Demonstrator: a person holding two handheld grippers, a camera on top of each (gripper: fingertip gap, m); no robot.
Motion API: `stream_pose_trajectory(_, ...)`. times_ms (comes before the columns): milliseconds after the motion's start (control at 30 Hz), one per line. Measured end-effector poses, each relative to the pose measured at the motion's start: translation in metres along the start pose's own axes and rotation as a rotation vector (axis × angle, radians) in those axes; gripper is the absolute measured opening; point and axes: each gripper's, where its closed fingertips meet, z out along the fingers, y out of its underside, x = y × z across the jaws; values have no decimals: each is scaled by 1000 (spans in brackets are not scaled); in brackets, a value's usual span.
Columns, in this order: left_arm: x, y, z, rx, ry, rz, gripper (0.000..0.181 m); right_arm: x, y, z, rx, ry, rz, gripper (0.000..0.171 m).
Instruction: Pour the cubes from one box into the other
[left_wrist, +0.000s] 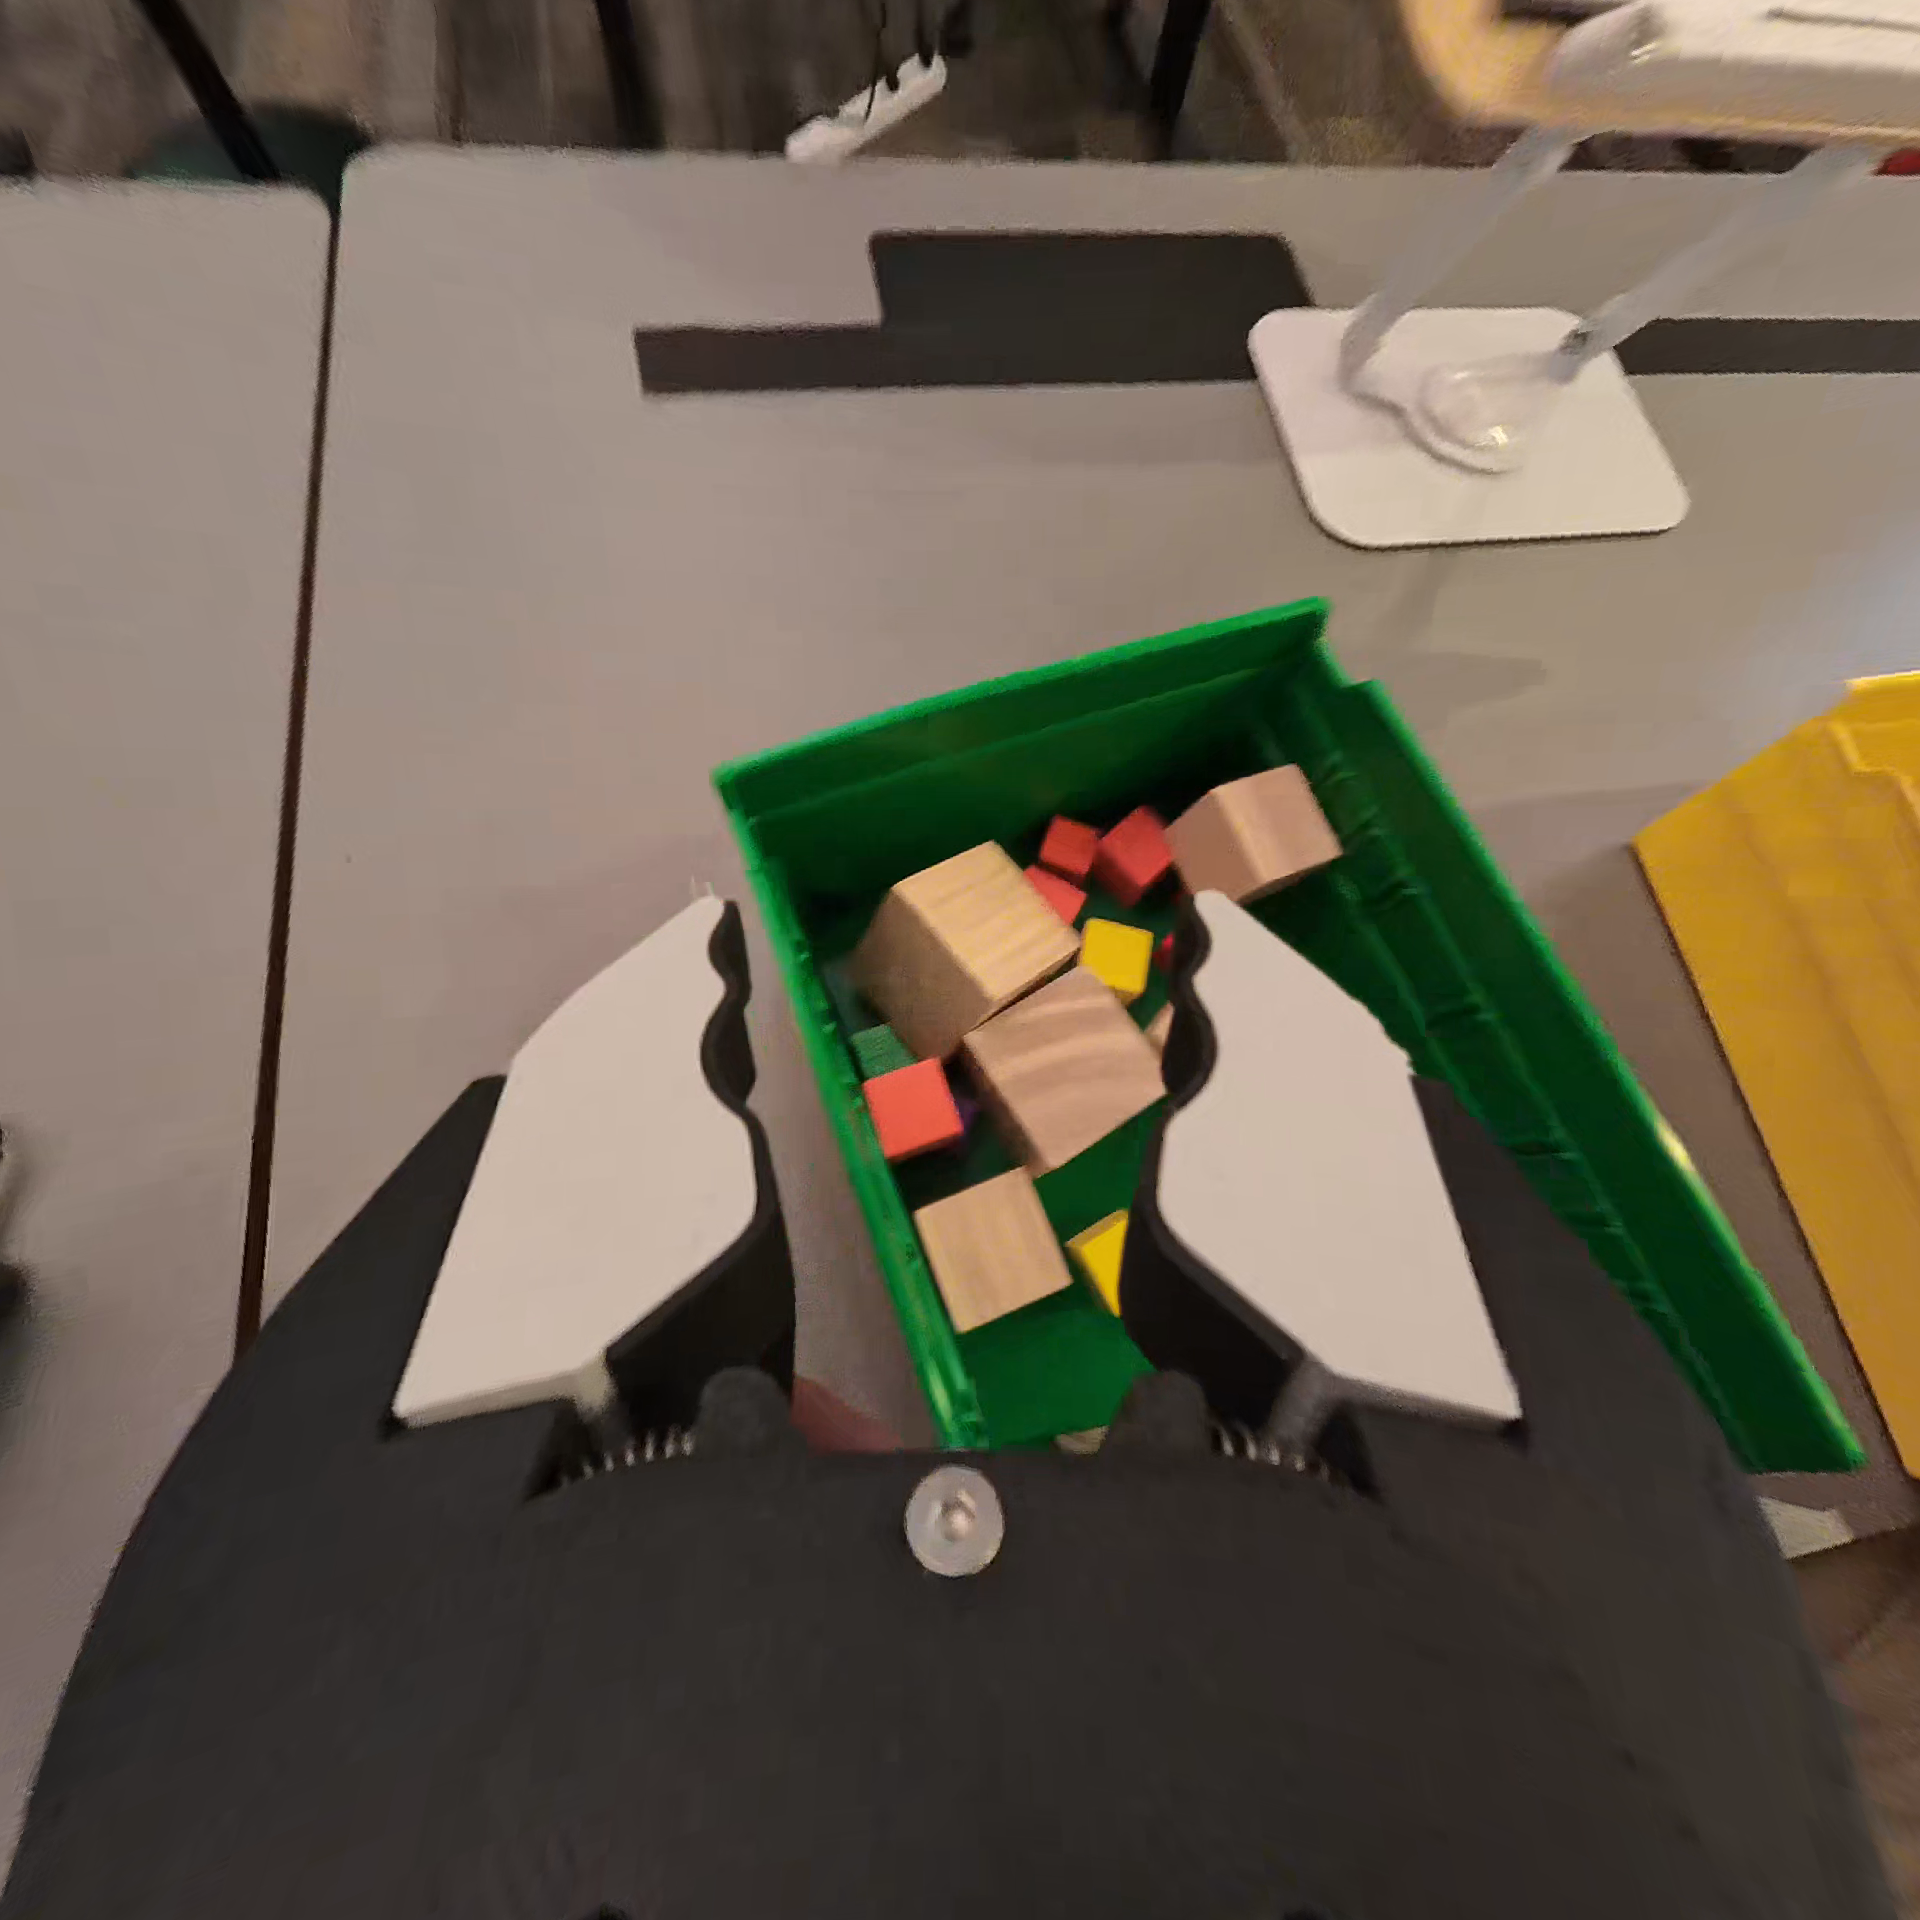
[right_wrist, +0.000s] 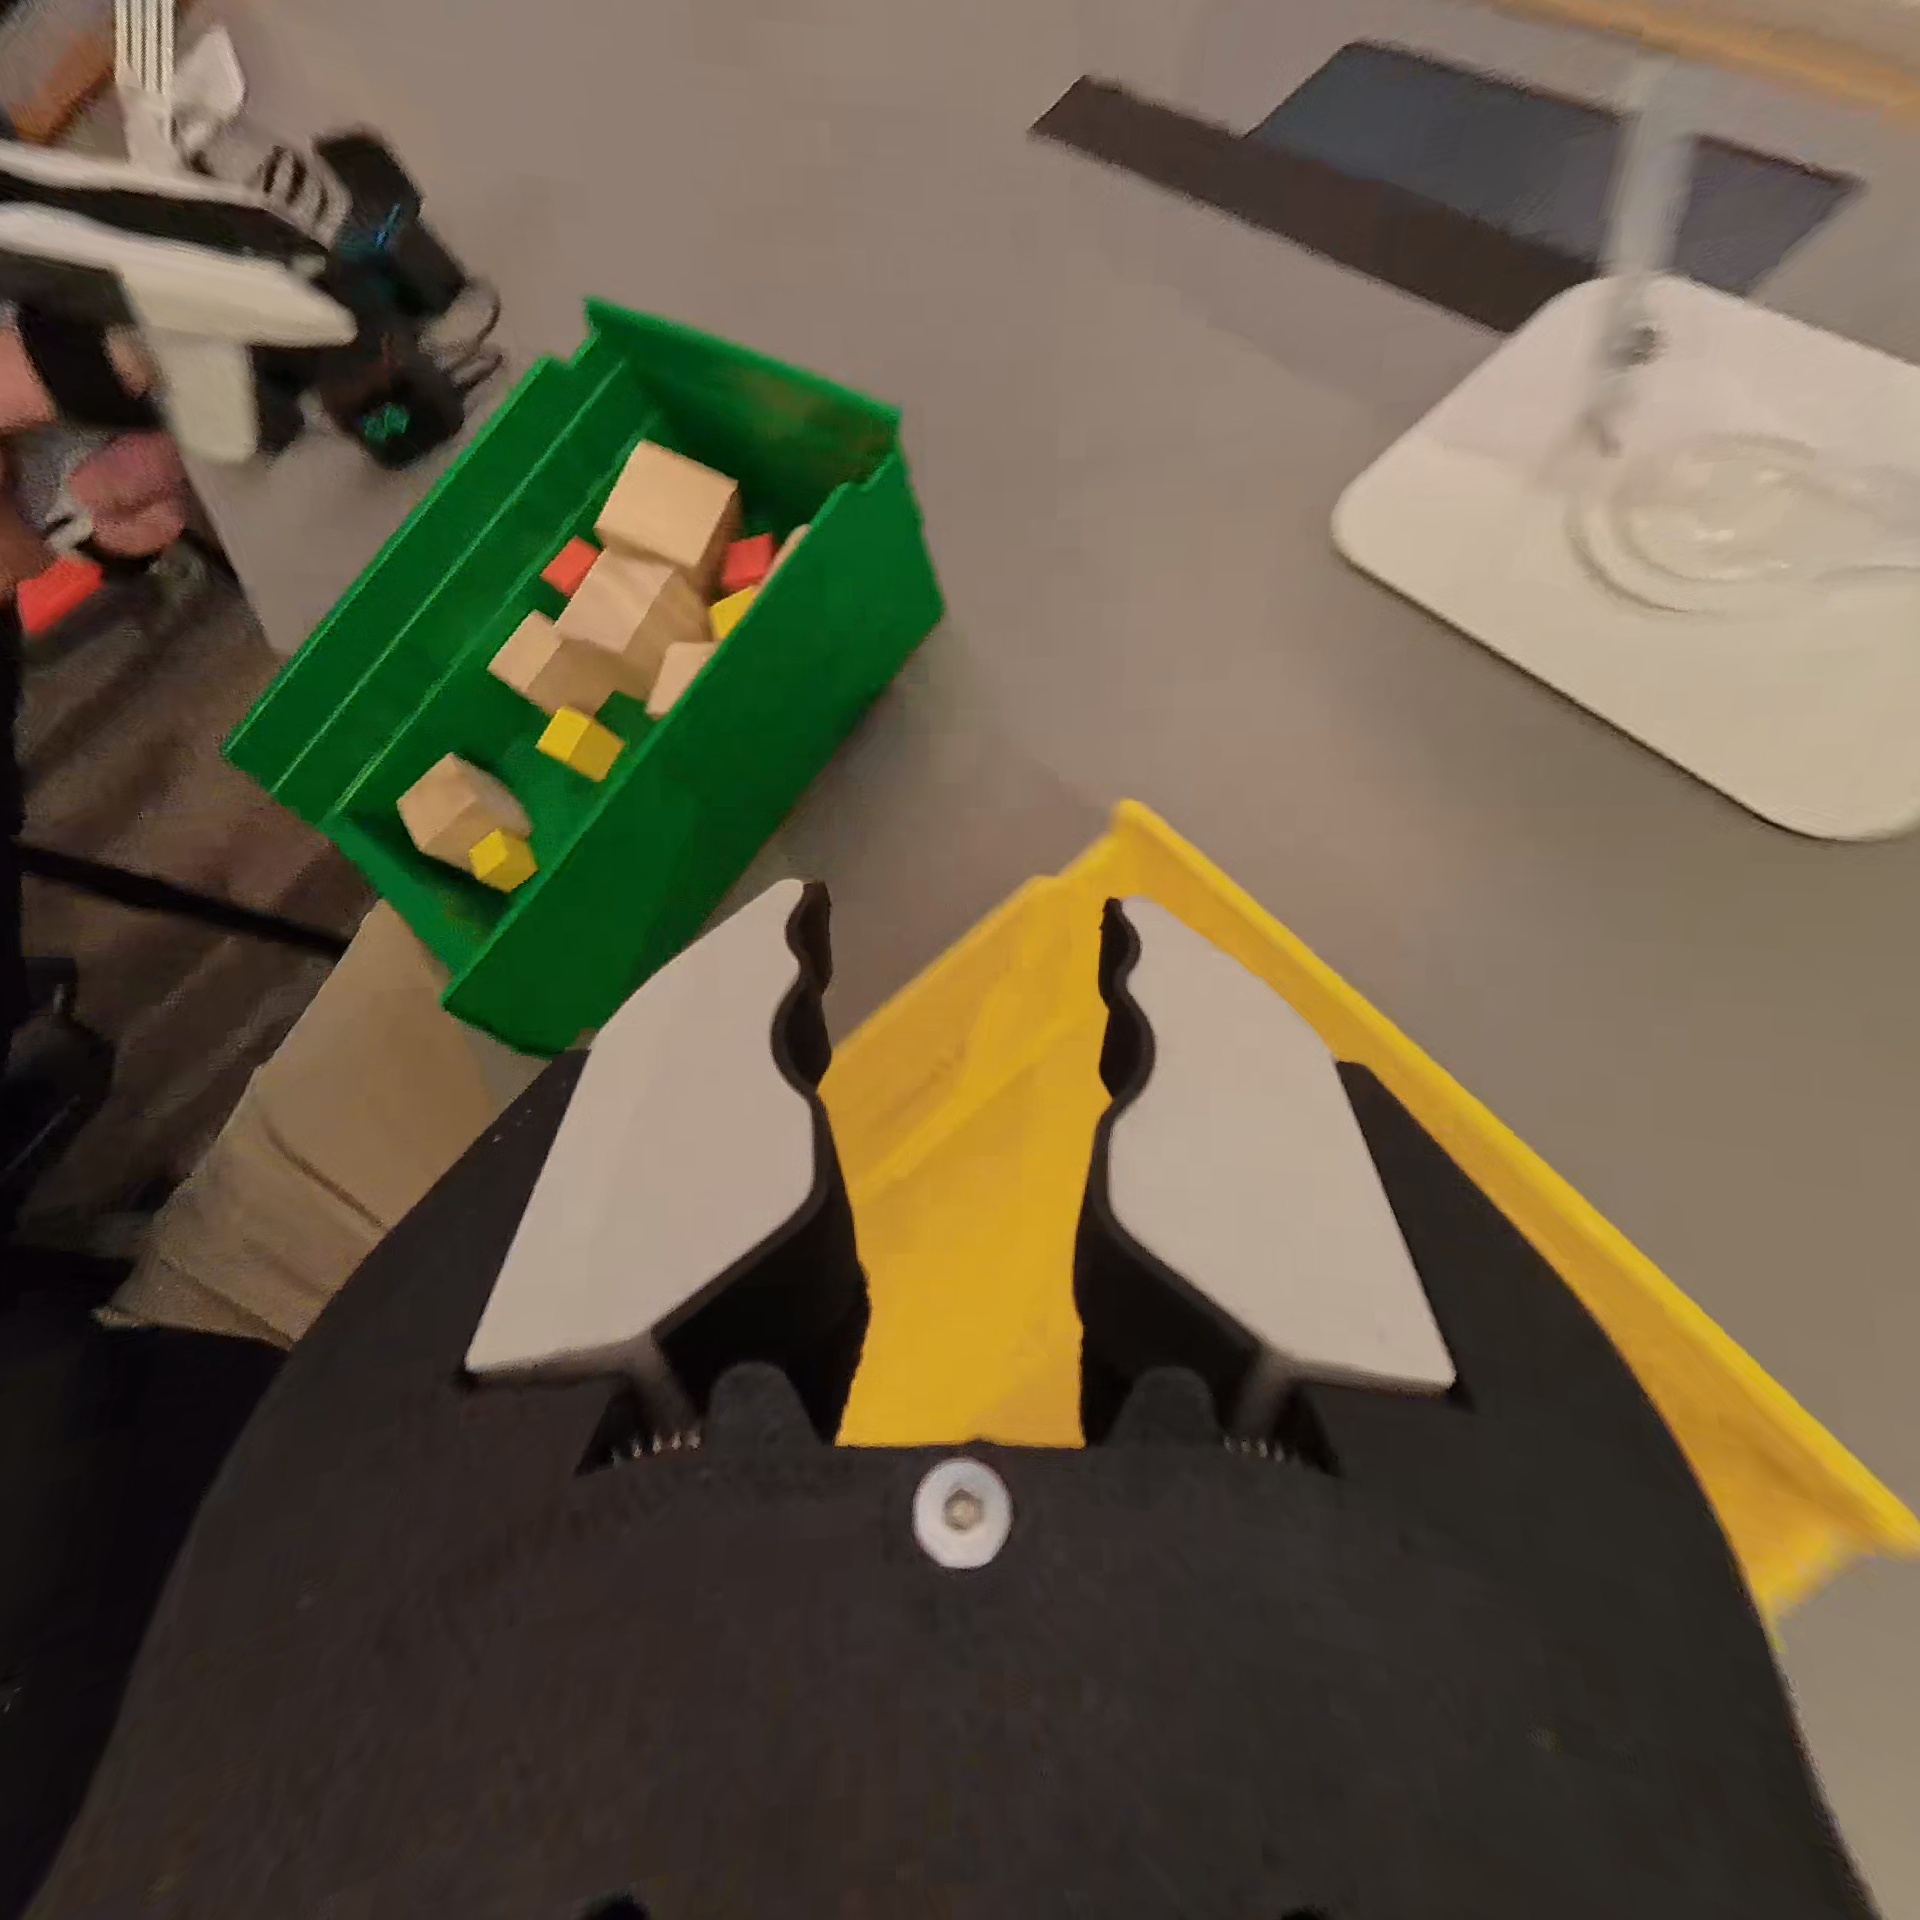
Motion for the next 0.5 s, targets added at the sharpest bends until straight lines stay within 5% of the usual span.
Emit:
stream_pose_trajectory(167,-44,20,35,-160,-68,74,74,-49,-29,80,-193,-58,-88,39)
stream_pose_trajectory(500,-62,39,106,-400,14,63,51,-29,-54,220,-491,42,-83,31)
